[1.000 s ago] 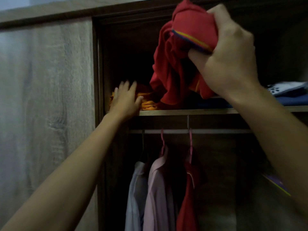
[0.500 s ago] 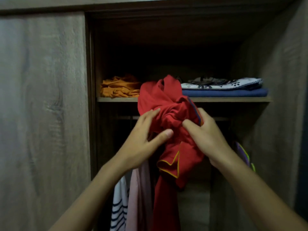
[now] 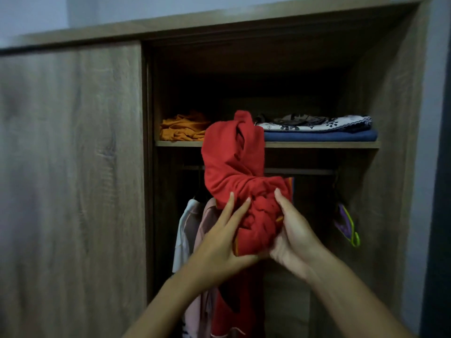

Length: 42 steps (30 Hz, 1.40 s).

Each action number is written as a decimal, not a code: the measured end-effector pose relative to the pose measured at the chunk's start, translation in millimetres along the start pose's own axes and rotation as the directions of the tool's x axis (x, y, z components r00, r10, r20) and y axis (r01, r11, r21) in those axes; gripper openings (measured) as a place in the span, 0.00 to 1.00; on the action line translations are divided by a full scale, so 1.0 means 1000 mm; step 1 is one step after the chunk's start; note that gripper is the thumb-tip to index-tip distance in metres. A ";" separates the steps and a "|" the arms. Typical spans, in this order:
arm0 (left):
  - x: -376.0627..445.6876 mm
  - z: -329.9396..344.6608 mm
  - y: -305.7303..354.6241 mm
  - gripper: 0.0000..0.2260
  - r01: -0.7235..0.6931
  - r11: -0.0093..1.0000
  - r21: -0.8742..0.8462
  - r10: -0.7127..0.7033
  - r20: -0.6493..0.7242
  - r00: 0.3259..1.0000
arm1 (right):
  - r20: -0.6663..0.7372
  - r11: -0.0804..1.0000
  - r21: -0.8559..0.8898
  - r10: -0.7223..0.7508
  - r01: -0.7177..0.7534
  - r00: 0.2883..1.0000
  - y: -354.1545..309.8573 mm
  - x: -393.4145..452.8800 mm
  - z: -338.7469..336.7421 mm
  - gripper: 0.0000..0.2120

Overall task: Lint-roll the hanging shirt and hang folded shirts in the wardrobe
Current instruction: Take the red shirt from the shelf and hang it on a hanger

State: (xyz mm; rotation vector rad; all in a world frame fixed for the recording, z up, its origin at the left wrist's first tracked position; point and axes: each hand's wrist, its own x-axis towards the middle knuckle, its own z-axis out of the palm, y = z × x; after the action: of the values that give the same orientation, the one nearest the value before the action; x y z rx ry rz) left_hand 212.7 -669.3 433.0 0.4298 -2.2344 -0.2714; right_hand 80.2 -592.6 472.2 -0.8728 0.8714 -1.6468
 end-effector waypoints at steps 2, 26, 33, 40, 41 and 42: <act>-0.002 -0.010 -0.003 0.27 -0.018 0.999 -0.049 0.015 -0.064 0.998 | -0.022 0.984 -0.170 0.040 -0.044 0.999 -0.005 -0.004 -0.008 0.22; 0.031 -0.044 -0.030 0.26 0.169 0.920 0.352 -0.077 -0.261 0.962 | -0.299 0.997 -0.013 -0.077 0.076 0.951 -0.008 0.039 0.001 0.05; 0.026 -0.026 -0.040 0.16 -0.054 0.993 0.109 0.051 0.025 0.998 | -0.320 0.989 -0.074 -0.142 0.125 0.937 -0.008 0.038 0.014 0.03; 0.060 -0.054 -0.046 0.12 -0.010 1.000 0.010 0.010 0.028 1.000 | -0.165 0.569 -0.801 -0.508 0.185 0.845 -0.014 0.044 -0.009 0.13; 0.064 -0.054 -0.045 0.12 -0.003 1.000 0.011 0.003 0.032 0.999 | -0.109 0.607 -0.760 -0.473 0.233 0.874 -0.016 0.043 -0.006 0.13; 0.068 -0.055 -0.044 0.10 0.004 1.000 0.022 -0.005 0.032 0.999 | -0.055 0.669 -0.696 -0.413 0.261 0.909 -0.019 0.042 -0.003 0.13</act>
State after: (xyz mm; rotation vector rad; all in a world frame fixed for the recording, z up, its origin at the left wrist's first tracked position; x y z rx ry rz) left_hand 223.9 -739.5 500.6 0.4451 -2.2694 -0.2584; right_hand 60.5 -628.7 492.8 -1.4544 1.6011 -1.7736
